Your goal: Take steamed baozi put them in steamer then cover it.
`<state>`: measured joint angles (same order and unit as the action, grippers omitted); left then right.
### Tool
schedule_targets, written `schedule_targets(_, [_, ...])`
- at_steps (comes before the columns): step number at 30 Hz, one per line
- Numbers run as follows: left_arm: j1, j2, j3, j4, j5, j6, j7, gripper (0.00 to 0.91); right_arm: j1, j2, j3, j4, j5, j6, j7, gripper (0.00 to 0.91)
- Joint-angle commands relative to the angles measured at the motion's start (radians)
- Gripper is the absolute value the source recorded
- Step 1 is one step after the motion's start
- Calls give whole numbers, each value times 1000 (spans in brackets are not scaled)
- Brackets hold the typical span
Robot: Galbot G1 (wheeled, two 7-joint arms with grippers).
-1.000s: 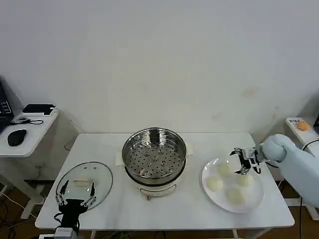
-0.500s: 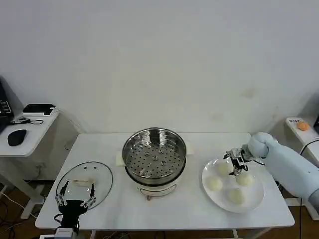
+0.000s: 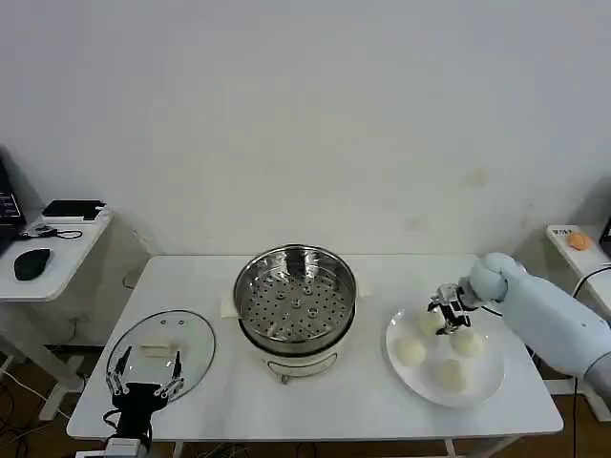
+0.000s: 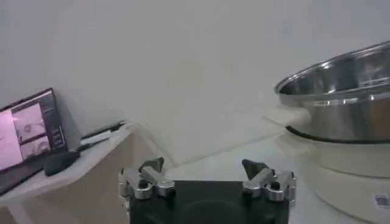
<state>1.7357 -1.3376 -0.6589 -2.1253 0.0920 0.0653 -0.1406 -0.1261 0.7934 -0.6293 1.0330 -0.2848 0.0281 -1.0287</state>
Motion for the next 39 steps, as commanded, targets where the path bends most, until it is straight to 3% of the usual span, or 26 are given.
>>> schedule_targets(1, [0, 1, 0, 2, 0, -1, 1, 907, 47, -13, -37, 24, 25, 7, -11, 544])
schedule_targets(8, [-4, 11, -2, 10, -8, 2, 3, 907, 180, -80, -82, 130, 116, 5, -14, 544])
schedule_targets(15, [-12, 18, 0, 12, -11, 3, 5, 907, 361, -59, -129, 140, 194, -6, -14, 544])
schedule_targets(24, [-21, 39, -11, 16, -29, 5, 6, 907, 604, 128, -270, 69, 285, -17, 1, 544])
schedule_targets(28, [-22, 44, -22, 18, -36, 4, 5, 907, 677, 261, -342, 38, 325, -13, 11, 544])
schedule_targets(33, [-21, 41, -32, 14, -40, 3, 6, 907, 702, 403, -405, 41, 334, 11, 29, 544])
schedule_targets(39, [-16, 39, -46, 18, -46, 2, 5, 907, 675, 466, -486, 131, 335, 56, 48, 544])
